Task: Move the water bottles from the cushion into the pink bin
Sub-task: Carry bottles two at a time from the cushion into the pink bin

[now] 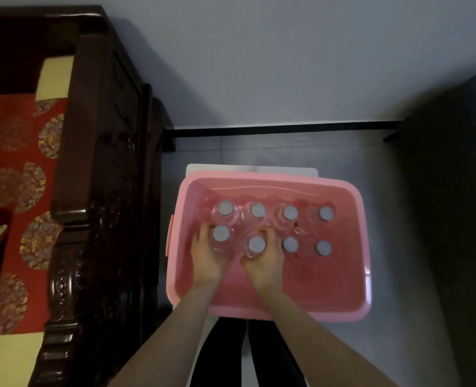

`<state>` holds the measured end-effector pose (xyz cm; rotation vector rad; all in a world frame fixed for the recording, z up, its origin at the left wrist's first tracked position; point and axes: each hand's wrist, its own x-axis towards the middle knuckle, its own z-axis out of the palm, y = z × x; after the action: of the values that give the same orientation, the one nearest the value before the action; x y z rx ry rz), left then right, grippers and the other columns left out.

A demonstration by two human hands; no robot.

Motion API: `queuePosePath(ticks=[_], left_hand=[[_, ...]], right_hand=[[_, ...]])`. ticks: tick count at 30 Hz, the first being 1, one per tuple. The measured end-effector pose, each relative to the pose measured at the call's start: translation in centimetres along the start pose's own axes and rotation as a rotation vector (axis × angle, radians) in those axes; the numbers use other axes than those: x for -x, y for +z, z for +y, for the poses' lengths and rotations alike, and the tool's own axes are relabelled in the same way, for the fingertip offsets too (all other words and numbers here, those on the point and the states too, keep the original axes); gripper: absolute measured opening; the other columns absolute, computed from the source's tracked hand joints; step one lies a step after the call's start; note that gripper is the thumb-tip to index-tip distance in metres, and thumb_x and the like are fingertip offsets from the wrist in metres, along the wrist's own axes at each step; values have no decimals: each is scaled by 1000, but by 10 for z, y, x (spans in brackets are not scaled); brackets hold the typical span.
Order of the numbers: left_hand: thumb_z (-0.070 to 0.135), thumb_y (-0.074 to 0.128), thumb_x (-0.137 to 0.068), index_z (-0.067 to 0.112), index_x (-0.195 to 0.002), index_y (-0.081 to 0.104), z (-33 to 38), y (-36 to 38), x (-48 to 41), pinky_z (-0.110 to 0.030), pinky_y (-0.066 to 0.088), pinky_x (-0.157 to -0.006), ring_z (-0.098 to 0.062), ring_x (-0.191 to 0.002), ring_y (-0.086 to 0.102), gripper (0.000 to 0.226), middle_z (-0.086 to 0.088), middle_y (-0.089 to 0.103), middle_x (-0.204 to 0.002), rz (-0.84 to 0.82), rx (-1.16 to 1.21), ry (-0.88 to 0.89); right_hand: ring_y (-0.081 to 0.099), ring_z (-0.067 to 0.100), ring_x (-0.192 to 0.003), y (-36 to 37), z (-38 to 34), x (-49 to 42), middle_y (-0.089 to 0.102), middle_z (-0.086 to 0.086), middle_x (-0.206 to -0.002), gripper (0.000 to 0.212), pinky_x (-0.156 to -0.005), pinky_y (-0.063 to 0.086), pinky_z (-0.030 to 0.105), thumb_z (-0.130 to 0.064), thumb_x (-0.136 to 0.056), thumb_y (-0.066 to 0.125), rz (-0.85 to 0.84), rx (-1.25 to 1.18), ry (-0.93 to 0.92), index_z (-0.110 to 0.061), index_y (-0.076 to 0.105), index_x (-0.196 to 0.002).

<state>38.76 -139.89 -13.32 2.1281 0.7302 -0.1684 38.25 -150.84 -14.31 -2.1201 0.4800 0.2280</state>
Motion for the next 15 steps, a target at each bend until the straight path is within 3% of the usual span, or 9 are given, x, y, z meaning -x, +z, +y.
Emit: queuePosePath(ticks=[3, 8, 11, 15], left_hand=[[17, 78, -62, 10, -106, 54, -7, 8, -9, -34, 42, -85, -35, -102, 54, 51, -15, 60, -108, -33, -56, -12], [5, 73, -66, 11, -107, 49, -13, 10, -17, -12, 26, -78, -22, -100, 47, 48, -15, 52, -120, -116, -3, -62], [4, 72, -68, 11, -106, 46, -12, 9, -19, -12, 24, -78, -15, -96, 41, 46, -16, 50, -120, -145, 2, -81], [8, 74, -69, 11, -121, 46, -14, 6, -21, -17, 31, -84, -28, -111, 51, 59, -16, 47, -129, -199, 8, -66]], right_hand=[[57, 29, -94, 10, 5, -8, 61, 11, -103, 46, -74, 38, 24, 3, -66, 64, -27, 28, -28, -8, 56, -111], [57, 29, -93, 21, 11, -13, 59, 10, -105, 48, -66, 31, 23, 3, -70, 63, -53, 77, 20, -12, 55, -114], [57, 30, -94, 21, 11, -14, 59, 11, -107, 53, -68, 34, 25, 4, -69, 62, -70, 87, 10, -11, 54, -119], [56, 30, -93, 12, 4, -16, 59, 10, -105, 48, -72, 40, 31, 1, -65, 65, -102, 134, -8, -9, 57, -111]])
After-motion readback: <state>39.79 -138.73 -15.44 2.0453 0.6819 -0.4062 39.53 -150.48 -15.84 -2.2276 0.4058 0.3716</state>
